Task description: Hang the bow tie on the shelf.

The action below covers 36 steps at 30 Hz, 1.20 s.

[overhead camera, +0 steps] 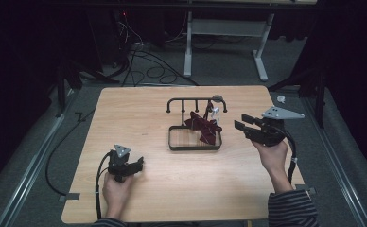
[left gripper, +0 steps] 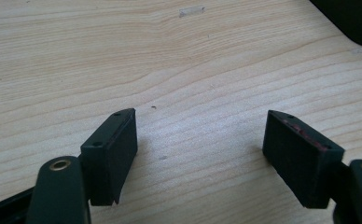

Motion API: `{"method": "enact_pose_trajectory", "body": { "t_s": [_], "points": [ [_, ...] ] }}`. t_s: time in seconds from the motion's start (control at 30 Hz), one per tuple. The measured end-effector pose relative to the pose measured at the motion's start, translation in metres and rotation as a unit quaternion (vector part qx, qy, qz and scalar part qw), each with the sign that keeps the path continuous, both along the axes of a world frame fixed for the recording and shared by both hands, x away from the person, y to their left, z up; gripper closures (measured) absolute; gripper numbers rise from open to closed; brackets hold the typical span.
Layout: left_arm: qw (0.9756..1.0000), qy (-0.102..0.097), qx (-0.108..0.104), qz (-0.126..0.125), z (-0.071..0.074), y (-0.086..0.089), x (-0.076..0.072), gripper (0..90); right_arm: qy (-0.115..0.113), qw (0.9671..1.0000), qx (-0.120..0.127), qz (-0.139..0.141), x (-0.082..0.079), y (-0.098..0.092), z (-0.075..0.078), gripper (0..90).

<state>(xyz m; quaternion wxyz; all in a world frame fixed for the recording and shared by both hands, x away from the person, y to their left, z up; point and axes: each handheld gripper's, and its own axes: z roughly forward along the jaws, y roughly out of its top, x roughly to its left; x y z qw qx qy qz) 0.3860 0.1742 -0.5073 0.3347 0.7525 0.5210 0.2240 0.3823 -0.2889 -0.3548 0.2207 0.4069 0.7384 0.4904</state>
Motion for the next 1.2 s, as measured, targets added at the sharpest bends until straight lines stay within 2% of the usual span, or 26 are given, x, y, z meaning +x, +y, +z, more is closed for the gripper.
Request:
{"method": "enact_pose_trajectory", "body": {
  "t_s": [0.3, 1.2],
  "points": [
    [1.0, 0.0, 0.0, 0.0, 0.0, 0.0, 0.0, 26.8, 0.006, 1.0, 0.007, -0.003, -0.009, -0.005, -0.011, 57.2],
    [1.0, 0.0, 0.0, 0.0, 0.0, 0.0, 0.0, 26.8, 0.018, 0.9995, 0.025, -0.01, -0.024, -0.015, -0.029, 56.8]
  ]
}}
